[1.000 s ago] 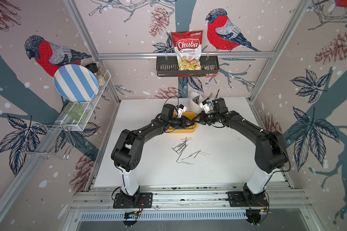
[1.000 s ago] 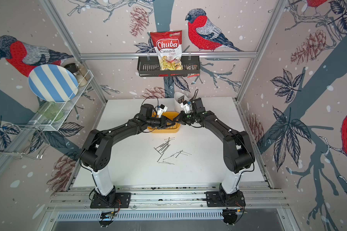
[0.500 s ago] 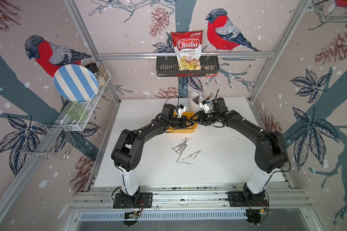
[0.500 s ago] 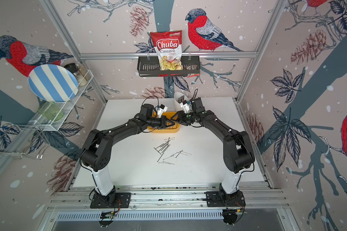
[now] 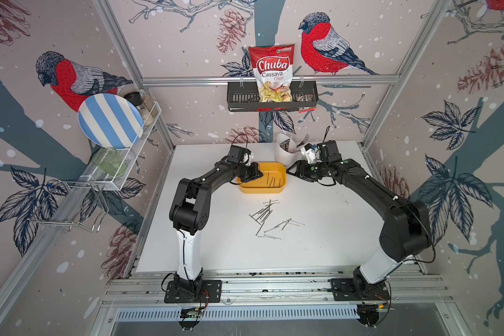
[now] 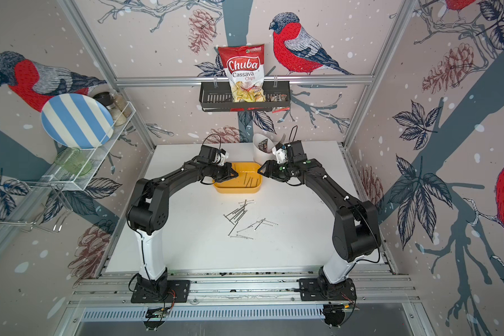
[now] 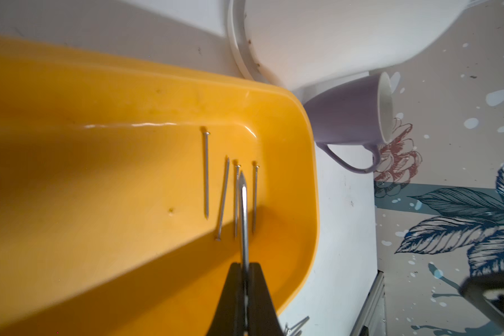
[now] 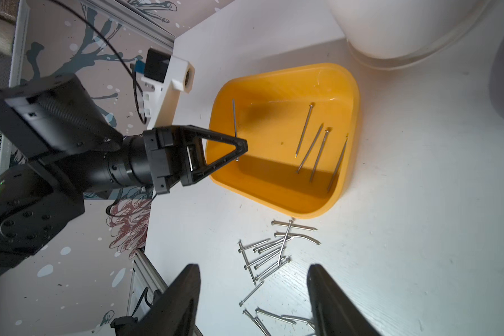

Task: Put the nails on the desktop into the storage box
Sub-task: Place the nail in the storage box.

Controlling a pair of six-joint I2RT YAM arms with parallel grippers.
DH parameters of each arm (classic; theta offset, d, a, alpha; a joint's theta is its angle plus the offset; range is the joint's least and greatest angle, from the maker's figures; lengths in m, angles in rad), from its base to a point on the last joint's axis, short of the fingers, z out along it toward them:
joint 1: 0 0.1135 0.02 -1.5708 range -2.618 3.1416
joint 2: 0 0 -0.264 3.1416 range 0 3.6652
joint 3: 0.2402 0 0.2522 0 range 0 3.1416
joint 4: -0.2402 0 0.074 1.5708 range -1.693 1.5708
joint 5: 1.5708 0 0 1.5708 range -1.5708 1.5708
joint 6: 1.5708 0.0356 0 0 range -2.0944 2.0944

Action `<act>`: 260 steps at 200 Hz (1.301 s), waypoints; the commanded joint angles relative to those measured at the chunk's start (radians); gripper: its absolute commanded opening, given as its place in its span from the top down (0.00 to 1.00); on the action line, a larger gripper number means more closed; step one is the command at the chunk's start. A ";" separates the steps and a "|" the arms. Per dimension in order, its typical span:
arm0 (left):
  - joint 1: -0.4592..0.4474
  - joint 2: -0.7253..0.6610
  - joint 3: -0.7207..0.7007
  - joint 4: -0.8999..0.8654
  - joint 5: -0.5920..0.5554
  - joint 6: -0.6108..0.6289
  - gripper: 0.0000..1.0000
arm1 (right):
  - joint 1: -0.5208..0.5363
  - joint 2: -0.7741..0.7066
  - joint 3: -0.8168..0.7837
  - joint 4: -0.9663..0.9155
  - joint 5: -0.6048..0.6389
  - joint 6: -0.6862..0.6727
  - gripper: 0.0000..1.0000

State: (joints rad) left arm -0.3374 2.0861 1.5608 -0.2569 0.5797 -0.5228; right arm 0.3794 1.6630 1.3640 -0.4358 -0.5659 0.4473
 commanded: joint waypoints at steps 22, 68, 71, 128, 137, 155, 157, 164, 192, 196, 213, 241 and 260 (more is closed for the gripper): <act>-0.003 0.109 0.136 -0.144 -0.059 0.078 1.00 | 0.002 -0.021 0.002 -0.040 0.046 -0.035 0.37; -0.024 0.126 0.113 -0.139 -0.070 0.087 1.00 | 0.001 -0.041 -0.039 -0.019 0.057 -0.021 0.37; -0.025 0.127 0.111 -0.140 -0.070 0.089 1.00 | 0.002 -0.042 -0.041 -0.019 0.057 -0.020 0.37; -0.050 0.196 0.159 -0.185 -0.100 0.097 1.00 | 0.000 -0.053 -0.052 -0.017 0.063 -0.015 0.36; -0.056 0.207 0.171 -0.190 -0.104 0.098 1.00 | 0.000 -0.058 -0.057 -0.014 0.065 -0.013 0.36; -0.065 0.225 0.201 -0.206 -0.108 0.098 1.00 | 0.001 -0.070 -0.068 -0.010 0.067 -0.008 0.36; -0.067 0.228 0.205 -0.208 -0.109 0.098 1.00 | 0.001 -0.071 -0.069 -0.009 0.067 -0.009 0.36; -0.070 0.235 0.217 -0.214 -0.108 0.099 1.00 | 0.001 -0.074 -0.073 -0.008 0.068 -0.008 0.36; -0.077 0.250 0.246 -0.228 -0.106 0.094 0.96 | 0.001 -0.084 -0.082 -0.004 0.069 -0.004 0.36; -0.077 0.252 0.248 -0.227 -0.105 0.093 0.95 | 0.001 -0.086 -0.083 -0.003 0.067 -0.003 0.36; -0.077 0.252 0.251 -0.231 -0.106 0.089 0.89 | 0.001 -0.090 -0.086 -0.003 0.070 -0.003 0.36; -0.077 0.251 0.251 -0.234 -0.104 0.088 0.81 | 0.000 -0.094 -0.087 -0.001 0.069 -0.003 0.35; -0.077 0.246 0.252 -0.231 -0.097 0.081 0.80 | 0.000 -0.094 -0.087 0.000 0.067 -0.003 0.35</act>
State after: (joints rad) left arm -0.4137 2.3341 1.8069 -0.4606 0.4885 -0.4385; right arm 0.3786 1.5761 1.2789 -0.4580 -0.5030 0.4423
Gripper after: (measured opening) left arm 0.206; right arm 0.645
